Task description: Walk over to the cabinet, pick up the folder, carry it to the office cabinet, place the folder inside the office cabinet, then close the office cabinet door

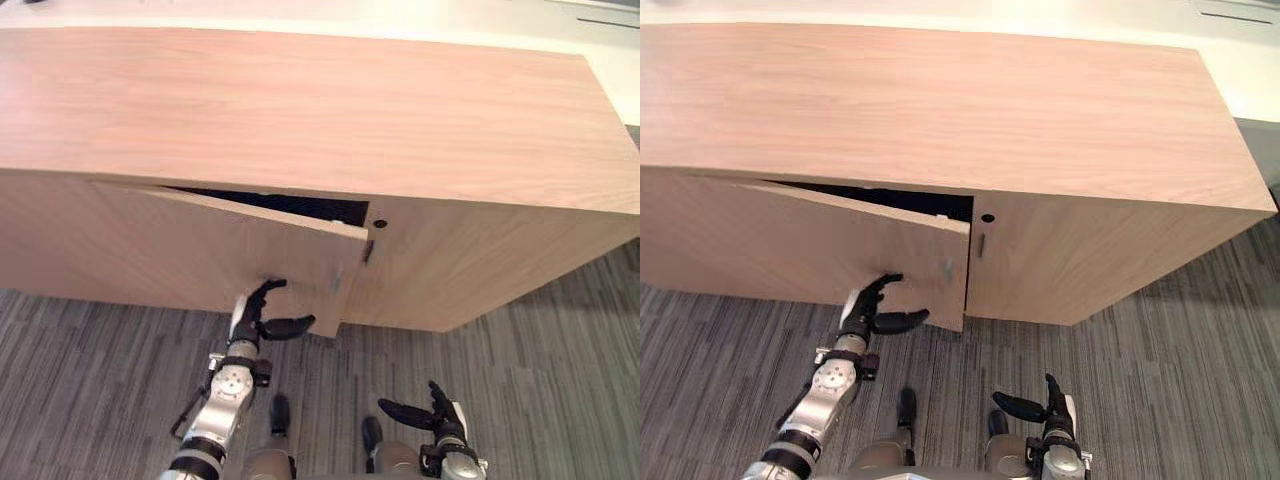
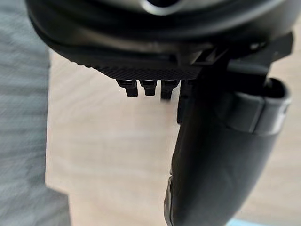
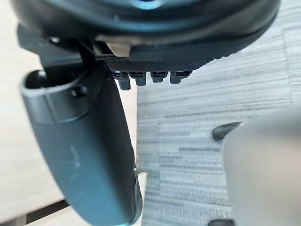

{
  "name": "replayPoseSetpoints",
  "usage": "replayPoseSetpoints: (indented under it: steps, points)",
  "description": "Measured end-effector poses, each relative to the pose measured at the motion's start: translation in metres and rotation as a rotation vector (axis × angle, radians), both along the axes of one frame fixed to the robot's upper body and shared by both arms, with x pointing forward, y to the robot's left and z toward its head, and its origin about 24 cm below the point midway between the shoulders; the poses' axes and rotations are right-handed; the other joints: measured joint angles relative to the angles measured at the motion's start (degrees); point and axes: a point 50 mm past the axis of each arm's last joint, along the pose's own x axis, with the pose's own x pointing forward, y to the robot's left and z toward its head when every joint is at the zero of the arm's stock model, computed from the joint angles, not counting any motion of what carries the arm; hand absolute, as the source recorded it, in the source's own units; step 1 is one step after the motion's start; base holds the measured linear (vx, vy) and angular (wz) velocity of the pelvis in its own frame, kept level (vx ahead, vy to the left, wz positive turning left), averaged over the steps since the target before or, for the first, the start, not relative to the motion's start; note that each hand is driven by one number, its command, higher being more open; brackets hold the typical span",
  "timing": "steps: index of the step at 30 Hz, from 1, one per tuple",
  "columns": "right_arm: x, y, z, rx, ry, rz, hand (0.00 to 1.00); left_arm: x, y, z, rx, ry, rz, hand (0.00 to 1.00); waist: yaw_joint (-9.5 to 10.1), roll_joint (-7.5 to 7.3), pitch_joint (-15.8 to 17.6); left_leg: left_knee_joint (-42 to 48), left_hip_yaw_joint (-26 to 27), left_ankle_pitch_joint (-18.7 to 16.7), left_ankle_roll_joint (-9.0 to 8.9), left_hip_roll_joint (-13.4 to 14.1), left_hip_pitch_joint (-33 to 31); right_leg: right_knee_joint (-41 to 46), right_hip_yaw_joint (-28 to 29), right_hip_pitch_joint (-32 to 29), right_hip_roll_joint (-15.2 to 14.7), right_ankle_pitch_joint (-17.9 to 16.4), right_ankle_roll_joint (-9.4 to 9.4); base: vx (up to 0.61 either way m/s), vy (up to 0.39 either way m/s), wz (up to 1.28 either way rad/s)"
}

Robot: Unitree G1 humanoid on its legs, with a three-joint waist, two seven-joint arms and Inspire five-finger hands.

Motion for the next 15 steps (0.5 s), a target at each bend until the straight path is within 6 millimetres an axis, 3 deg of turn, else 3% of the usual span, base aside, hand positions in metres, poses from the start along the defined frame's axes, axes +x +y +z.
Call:
replayPoseSetpoints:
  steps: [7, 9, 15]
  points:
    - [0.005, -0.011, 0.000, -0.006, 0.006, -0.044, 1.00, -0.008, 0.002, -0.006, -0.018, 0.018, 0.013, 1.00, -0.39, 0.53, 0.25, -0.06, 0.60, -0.48, -0.04, 0.20, 0.82, -1.78, 0.04, 1.14, -0.02, 1.08, 0.07, -0.02, 0.000, -0.02]
    - [0.004, -0.016, 0.000, -0.009, 0.003, -0.085, 1.00, -0.021, 0.003, -0.016, -0.029, 0.058, 0.022, 1.00, -0.34, 0.57, 0.28, -0.33, 1.07, -0.90, 0.02, 0.13, 0.82, -2.69, 0.45, 1.27, -0.14, 1.69, 0.23, -0.09, 0.044, -0.11]
    - [-0.004, -0.031, 0.000, -0.008, 0.011, -0.201, 1.00, -0.089, 0.023, -0.070, -0.089, 0.350, 0.085, 1.00, 0.18, 0.58, 0.27, -0.36, 2.68, -1.79, 0.48, -0.04, 0.94, -4.44, 1.78, 1.34, -0.48, 1.81, 0.38, -0.03, 0.022, -0.12]
